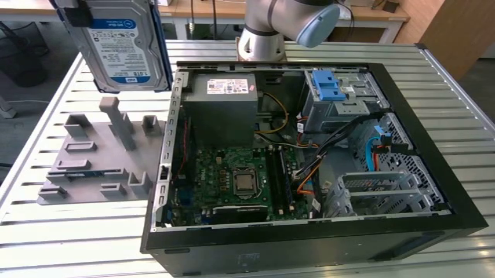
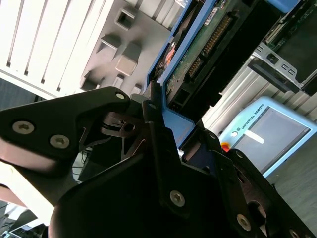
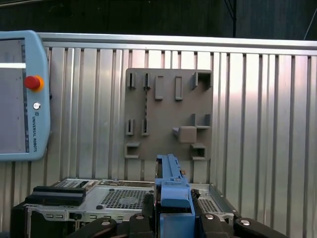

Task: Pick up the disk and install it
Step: 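Pick up the disk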

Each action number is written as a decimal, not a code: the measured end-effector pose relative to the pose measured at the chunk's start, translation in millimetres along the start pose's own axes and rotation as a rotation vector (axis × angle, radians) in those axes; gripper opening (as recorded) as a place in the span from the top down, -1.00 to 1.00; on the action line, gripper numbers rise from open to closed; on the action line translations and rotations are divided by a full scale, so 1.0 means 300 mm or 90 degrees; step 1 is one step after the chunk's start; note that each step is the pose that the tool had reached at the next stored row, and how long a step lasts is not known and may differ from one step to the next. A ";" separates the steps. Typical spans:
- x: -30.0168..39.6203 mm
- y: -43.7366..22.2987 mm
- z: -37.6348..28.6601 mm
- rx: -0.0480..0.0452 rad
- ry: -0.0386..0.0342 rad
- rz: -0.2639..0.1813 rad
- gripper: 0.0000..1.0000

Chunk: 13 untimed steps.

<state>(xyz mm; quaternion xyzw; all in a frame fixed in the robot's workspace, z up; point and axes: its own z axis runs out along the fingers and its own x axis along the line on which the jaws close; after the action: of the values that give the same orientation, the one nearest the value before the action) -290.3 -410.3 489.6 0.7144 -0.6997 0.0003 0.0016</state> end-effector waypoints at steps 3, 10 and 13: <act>0.007 -0.003 0.000 0.0000 0.0004 0.000 0.27; 0.022 -0.012 0.002 0.0000 0.0012 0.000 0.27; 0.026 -0.018 0.002 0.0000 0.0016 0.000 0.27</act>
<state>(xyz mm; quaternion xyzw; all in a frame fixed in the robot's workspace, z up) -284.7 -418.1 489.0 0.7144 -0.6997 0.0011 0.0025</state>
